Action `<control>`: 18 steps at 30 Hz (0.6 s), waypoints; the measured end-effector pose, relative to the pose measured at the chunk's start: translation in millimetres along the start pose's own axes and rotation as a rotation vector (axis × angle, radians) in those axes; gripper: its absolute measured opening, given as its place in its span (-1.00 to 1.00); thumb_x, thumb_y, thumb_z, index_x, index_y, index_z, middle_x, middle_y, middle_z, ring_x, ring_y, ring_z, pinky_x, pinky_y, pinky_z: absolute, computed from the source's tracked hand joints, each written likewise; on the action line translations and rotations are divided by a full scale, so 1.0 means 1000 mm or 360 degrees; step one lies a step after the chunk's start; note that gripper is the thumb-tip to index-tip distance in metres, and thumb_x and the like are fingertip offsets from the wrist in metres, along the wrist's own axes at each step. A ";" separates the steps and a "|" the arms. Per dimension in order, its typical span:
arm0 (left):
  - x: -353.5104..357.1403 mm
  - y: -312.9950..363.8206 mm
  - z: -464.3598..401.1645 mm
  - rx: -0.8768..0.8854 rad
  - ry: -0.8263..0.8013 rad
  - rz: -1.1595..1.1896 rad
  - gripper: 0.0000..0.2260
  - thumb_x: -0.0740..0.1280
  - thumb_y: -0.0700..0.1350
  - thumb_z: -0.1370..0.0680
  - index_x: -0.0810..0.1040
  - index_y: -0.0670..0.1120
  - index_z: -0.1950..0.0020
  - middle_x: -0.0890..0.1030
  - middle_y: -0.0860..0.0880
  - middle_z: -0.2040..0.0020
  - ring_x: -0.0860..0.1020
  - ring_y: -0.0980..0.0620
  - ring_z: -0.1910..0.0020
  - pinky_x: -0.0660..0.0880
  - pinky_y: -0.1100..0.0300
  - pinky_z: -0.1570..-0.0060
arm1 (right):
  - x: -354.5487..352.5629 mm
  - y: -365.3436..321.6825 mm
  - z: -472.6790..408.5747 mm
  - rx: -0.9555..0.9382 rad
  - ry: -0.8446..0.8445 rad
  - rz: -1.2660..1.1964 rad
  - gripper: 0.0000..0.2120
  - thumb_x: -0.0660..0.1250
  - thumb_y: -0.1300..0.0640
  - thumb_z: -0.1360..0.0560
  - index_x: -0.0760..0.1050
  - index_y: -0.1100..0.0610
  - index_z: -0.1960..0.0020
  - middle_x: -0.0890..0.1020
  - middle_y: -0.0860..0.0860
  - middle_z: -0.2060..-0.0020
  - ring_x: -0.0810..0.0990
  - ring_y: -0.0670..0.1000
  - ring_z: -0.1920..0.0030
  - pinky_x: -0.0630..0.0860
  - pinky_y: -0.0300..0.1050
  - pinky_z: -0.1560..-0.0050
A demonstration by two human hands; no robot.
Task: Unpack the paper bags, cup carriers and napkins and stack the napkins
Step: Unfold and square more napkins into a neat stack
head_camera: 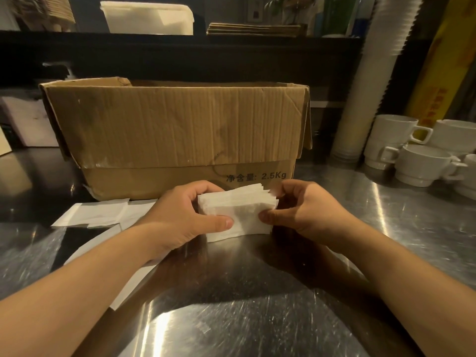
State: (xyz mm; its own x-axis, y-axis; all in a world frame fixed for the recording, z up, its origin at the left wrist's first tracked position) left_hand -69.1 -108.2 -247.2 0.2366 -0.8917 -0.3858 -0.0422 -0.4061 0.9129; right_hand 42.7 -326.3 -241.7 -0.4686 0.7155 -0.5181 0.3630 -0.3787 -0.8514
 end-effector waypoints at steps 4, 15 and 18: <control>0.000 -0.001 0.000 0.0003 0.0005 -0.0006 -0.67 0.67 -0.10 -0.34 0.70 0.14 -0.02 0.72 0.06 0.05 0.67 0.00 0.04 0.61 0.12 0.05 | 0.001 0.002 -0.002 0.0011 -0.0003 -0.0025 -0.66 0.60 0.11 -0.38 0.62 0.08 -0.11 0.74 -0.03 -0.01 0.71 0.00 -0.05 0.64 0.09 -0.18; 0.000 -0.002 -0.002 0.0022 0.0043 -0.0051 -0.68 0.65 -0.11 -0.37 0.71 0.14 -0.05 0.73 0.09 0.05 0.67 0.11 0.08 0.57 0.24 0.11 | 0.001 -0.001 0.000 0.0016 0.0012 -0.0093 -0.63 0.53 0.17 -0.45 0.47 -0.01 -0.16 0.71 -0.03 -0.02 0.69 -0.04 -0.04 0.66 -0.02 -0.13; 0.001 -0.002 -0.002 0.0027 0.0045 -0.0061 -0.69 0.65 -0.10 -0.37 0.71 0.15 -0.03 0.73 0.09 0.05 0.67 0.12 0.09 0.56 0.22 0.12 | 0.000 -0.003 0.000 0.0013 0.0043 -0.0066 -0.63 0.54 0.15 -0.44 0.45 -0.05 -0.13 0.68 -0.05 -0.02 0.67 -0.03 -0.05 0.66 -0.06 -0.09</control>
State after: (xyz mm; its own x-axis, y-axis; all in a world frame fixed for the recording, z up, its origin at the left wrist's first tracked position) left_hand -66.8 -107.4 -249.1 0.2657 -0.8696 -0.4162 -0.0492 -0.4434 0.8950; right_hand 41.2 -325.2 -239.7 -0.4611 0.7465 -0.4798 0.3367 -0.3530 -0.8729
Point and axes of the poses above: each hand's wrist, its own z-axis away from the middle knuckle, its own x-axis out of the palm, y = z × x, the point moved 2 cm from there along -z, towards the middle knuckle
